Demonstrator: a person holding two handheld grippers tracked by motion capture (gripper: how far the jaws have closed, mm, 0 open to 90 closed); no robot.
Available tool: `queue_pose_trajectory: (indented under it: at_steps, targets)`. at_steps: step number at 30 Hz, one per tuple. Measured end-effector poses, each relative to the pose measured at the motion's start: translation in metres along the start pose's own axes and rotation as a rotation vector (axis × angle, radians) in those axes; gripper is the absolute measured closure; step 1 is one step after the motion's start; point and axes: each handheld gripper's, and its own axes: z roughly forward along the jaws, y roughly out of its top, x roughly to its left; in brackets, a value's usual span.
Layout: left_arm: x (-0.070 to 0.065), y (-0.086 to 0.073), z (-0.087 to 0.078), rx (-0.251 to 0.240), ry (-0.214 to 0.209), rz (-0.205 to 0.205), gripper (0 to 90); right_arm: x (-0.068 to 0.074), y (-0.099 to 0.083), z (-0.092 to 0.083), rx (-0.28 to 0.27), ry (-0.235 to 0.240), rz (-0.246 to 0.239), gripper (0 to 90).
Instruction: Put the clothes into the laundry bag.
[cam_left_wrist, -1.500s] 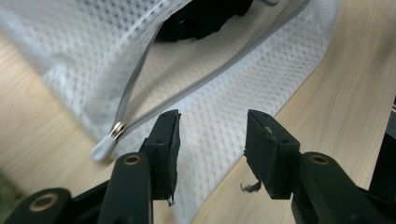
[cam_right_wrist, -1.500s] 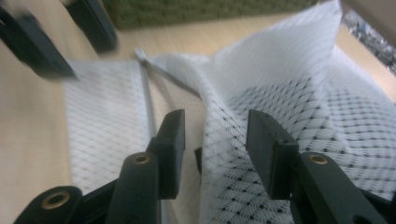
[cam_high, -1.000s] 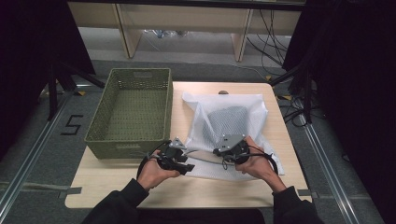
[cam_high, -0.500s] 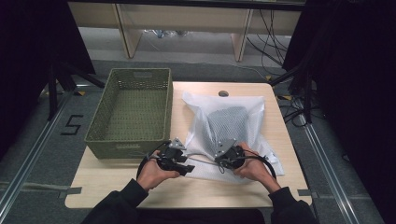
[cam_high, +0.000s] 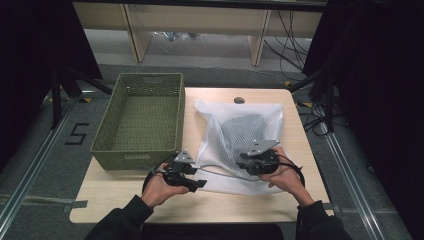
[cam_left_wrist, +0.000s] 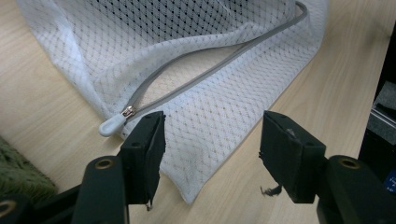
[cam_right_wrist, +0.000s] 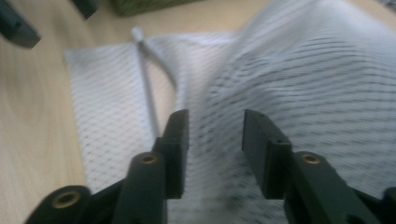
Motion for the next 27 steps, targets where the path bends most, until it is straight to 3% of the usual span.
queue_pose_trajectory:
  at_steps: [2,4,5,7,8,10,11,15,19,20,27]
  targets:
    - [-0.001,-0.002,-0.004,-0.021,-0.007,-0.007,37.7,-0.007,-0.004,-0.014,-0.04,-0.038,0.036,56.8]
    - [0.0,-0.003,-0.007,-0.016,-0.004,0.001,36.9,-0.009,-0.007,-0.017,-0.039,-0.059,0.061,54.5]
    - [-0.001,-0.003,-0.008,-0.031,0.005,-0.007,35.2,-0.014,-0.012,-0.021,-0.034,-0.084,0.097,52.0]
    - [0.0,-0.005,-0.01,-0.036,0.011,0.007,34.1,-0.016,-0.014,-0.022,-0.04,-0.097,0.101,50.9]
    - [-0.001,-0.007,-0.011,-0.039,0.009,-0.002,33.2,-0.017,-0.017,-0.024,-0.035,-0.106,0.118,50.2]
    - [0.003,-0.011,-0.013,-0.034,0.012,0.016,31.0,-0.02,-0.022,-0.028,-0.037,-0.122,0.163,48.2]
    - [0.002,-0.013,-0.013,-0.052,0.003,-0.009,30.9,-0.019,-0.023,-0.03,-0.04,-0.114,0.187,47.9]
    - [0.004,-0.02,-0.016,-0.078,0.003,-0.013,29.5,-0.019,-0.024,-0.034,-0.055,-0.115,0.19,45.0]
    - [0.006,-0.026,-0.019,-0.073,0.018,0.005,28.2,-0.016,-0.025,-0.036,-0.055,-0.121,0.205,43.2]
    - [0.009,-0.03,-0.023,-0.053,0.058,0.026,24.6,-0.015,-0.025,-0.037,-0.051,-0.107,0.22,41.8]
    - [0.014,-0.037,-0.035,-0.084,0.083,0.026,23.6,-0.014,-0.031,-0.037,-0.051,-0.102,0.226,39.7]
